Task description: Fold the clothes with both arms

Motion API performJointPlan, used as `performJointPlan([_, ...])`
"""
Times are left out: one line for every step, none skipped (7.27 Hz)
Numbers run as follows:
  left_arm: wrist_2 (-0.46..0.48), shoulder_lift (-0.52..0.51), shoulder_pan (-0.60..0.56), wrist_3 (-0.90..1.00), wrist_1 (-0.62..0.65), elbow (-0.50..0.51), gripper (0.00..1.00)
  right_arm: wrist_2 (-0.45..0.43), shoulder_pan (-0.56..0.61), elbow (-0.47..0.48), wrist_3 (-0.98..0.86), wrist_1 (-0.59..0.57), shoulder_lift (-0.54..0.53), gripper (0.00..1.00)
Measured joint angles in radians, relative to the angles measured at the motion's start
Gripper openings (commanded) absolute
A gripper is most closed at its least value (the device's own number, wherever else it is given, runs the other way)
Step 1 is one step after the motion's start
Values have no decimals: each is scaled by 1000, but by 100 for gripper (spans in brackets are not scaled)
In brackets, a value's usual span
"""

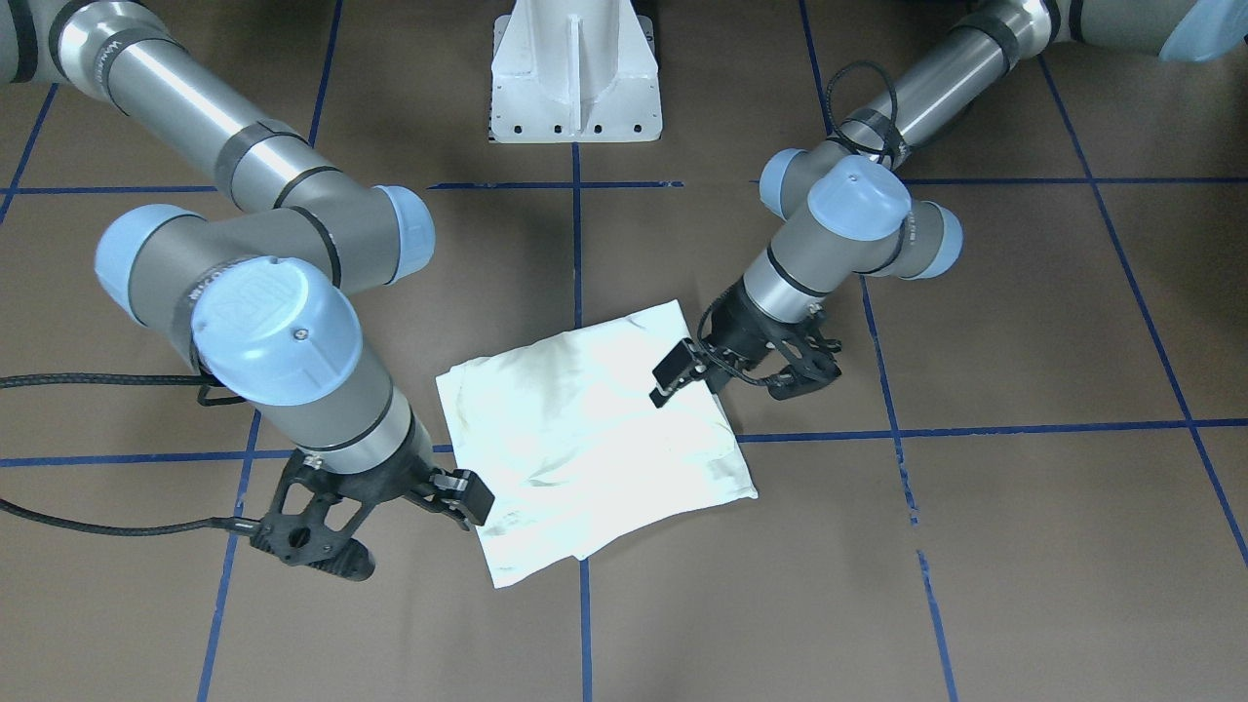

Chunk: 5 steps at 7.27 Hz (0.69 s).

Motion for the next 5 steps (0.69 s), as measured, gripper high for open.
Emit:
performJointPlan([0, 1, 29, -11, 3, -5, 100, 1, 4, 3, -4, -1, -3, 100])
performJointPlan([-1, 2, 54, -23, 6, -12, 100, 3, 10, 4, -6, -2, -4, 100])
performJointPlan([-1, 11, 75, -41, 8, -25, 100, 6, 16, 5, -7, -2, -5, 100])
performJointPlan([1, 38, 102, -63, 9, -61, 100, 9, 22, 6, -7, -3, -6, 100])
performJointPlan([6, 76, 133, -83, 13, -112, 100, 11, 26, 7, -8, -3, -6, 100])
